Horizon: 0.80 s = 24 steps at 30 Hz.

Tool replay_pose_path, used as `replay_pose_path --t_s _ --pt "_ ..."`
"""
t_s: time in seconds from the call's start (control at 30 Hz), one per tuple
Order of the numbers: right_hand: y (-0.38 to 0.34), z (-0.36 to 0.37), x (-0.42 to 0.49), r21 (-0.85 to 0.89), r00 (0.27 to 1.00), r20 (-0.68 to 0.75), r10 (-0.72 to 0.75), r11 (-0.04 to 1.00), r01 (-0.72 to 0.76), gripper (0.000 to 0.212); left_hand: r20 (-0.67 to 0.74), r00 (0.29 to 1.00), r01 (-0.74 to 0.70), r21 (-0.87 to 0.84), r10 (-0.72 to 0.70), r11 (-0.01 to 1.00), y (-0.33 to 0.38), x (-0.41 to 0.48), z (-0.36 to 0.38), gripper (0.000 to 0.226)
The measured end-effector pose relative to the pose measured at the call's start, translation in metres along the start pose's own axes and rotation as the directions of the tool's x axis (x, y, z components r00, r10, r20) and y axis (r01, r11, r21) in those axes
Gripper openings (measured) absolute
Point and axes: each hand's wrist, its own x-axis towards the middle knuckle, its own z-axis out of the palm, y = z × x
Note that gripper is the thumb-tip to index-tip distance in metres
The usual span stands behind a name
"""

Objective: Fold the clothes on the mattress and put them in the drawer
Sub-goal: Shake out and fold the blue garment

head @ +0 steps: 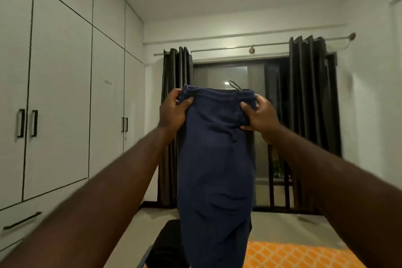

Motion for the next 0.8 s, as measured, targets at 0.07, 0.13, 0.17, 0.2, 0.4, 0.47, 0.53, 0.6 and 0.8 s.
replay_pose_path --t_s 0.07,0.13,0.17,0.2,0.4,0.47,0.53,0.6,0.8 --pt "-0.018 0.000 0.017 -0.013 1.000 0.016 0.025 1.000 -0.025 0.026 -0.022 1.000 0.014 0.025 -0.014 1.000 0.009 0.020 -0.003 0.007" --pt "-0.033 -0.002 0.034 -0.109 0.990 -0.075 -0.119 0.988 0.111 0.021 -0.022 1.000 0.008 0.051 -0.007 0.999 0.018 0.035 -0.006 0.007" --pt "-0.038 -0.003 0.039 -0.186 0.977 -0.092 -0.194 0.967 0.175 0.021 -0.028 1.000 0.001 0.061 0.001 0.998 0.020 0.041 -0.006 0.009" --pt "-0.044 -0.003 0.043 -0.255 0.970 -0.074 -0.233 0.944 0.207 0.022 -0.034 0.999 -0.006 0.066 0.009 0.998 0.022 0.047 -0.008 0.010" --pt "-0.063 -0.003 0.065 -0.303 0.960 -0.034 -0.279 0.918 0.256 0.022 -0.005 1.000 0.010 0.079 -0.010 0.997 0.022 0.064 -0.018 0.013" --pt "-0.068 -0.002 0.070 -0.280 0.953 -0.051 -0.299 0.920 0.274 0.020 0.002 1.000 0.002 0.054 -0.002 0.999 0.026 0.068 -0.020 0.006" --pt "-0.072 -0.002 0.075 -0.228 0.955 -0.048 -0.293 0.934 0.276 0.017 0.021 0.999 -0.026 0.031 0.025 0.999 0.033 0.071 -0.021 0.002" --pt "-0.075 -0.004 0.081 -0.106 0.968 -0.039 -0.247 0.965 0.241 0.018 0.037 0.999 -0.018 0.010 0.017 1.000 0.038 0.078 -0.021 0.006" --pt "-0.082 -0.014 0.074 0.366 0.973 0.223 0.052 0.921 -0.133 0.035 0.095 0.982 0.181 -0.253 -0.162 0.950 0.056 0.096 -0.016 0.024"
